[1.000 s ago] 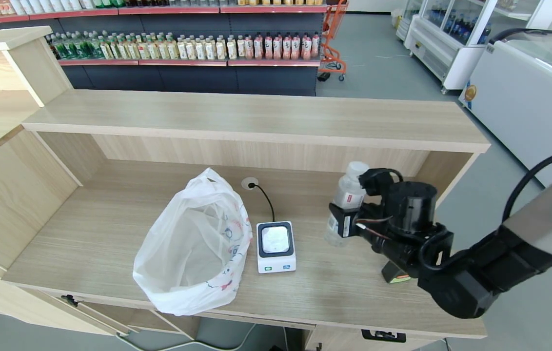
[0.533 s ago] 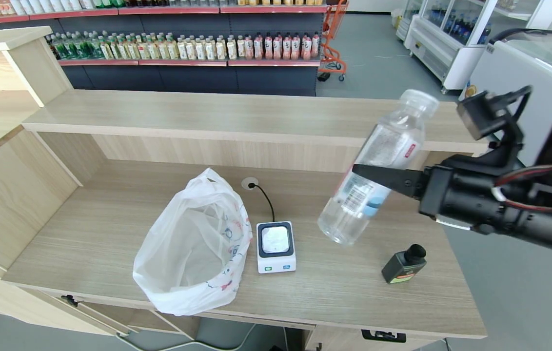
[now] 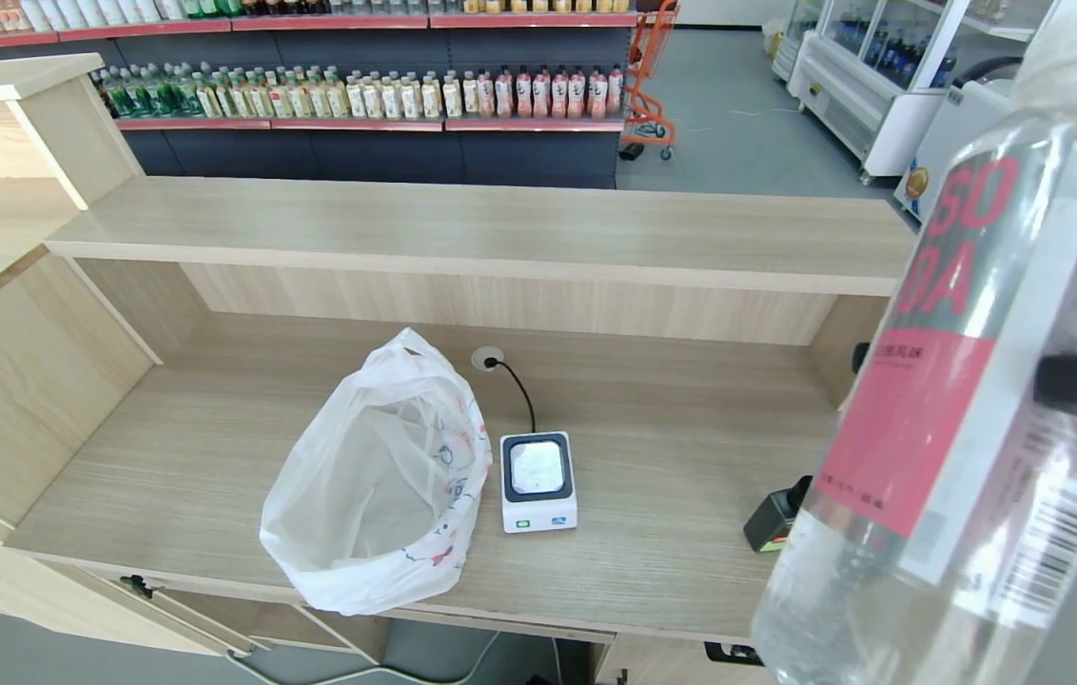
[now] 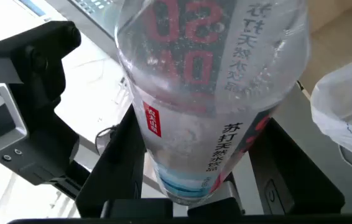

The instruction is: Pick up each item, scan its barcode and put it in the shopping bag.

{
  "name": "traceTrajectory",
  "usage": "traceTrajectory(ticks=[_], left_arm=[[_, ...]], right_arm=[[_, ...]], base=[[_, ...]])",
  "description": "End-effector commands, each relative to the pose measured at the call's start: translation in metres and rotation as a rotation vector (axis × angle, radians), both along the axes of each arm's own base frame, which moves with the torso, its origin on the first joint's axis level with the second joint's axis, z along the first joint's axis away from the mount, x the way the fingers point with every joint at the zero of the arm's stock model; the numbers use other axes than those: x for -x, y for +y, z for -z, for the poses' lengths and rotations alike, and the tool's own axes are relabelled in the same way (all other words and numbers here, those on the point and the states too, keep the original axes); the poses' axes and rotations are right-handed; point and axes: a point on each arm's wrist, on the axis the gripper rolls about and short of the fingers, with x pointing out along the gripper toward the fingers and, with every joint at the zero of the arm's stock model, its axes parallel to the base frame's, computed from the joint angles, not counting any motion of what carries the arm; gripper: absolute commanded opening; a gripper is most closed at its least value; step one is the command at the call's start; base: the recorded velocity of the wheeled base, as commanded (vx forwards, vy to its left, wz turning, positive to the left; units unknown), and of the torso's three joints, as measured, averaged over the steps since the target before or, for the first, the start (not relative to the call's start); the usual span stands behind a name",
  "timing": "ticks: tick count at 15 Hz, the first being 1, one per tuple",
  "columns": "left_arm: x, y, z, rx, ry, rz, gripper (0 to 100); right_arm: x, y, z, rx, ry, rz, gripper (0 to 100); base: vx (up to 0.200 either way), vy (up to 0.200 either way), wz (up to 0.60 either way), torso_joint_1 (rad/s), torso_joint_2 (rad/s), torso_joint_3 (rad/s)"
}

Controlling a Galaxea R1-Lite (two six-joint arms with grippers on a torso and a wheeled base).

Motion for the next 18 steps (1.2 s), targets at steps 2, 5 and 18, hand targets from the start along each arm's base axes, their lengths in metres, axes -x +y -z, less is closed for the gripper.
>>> traceTrajectory(ticks=[2,5,18], left_arm=[[0.000,0.000,0.000,0.001,0.000,0.000,100],[0.000,0.000,0.000,0.001,0.000,0.000,100],[0.000,0.000,0.000,0.001,-0.002,0.000,100]], right_arm=[[0.014,-0.003,-0.006,-0.020,0.041,-0.044,0],[0.012,-0.002,0.002,-0.004,0.063,-0.038,0],[0.020,-0.004,0.014,0.012,0.038,-0.040,0]], base=[[0.000,0.000,0.00,0.000,0.00,0.000],[0.000,0.000,0.00,0.000,0.00,0.000],[0.000,0.000,0.00,0.000,0.00,0.000]])
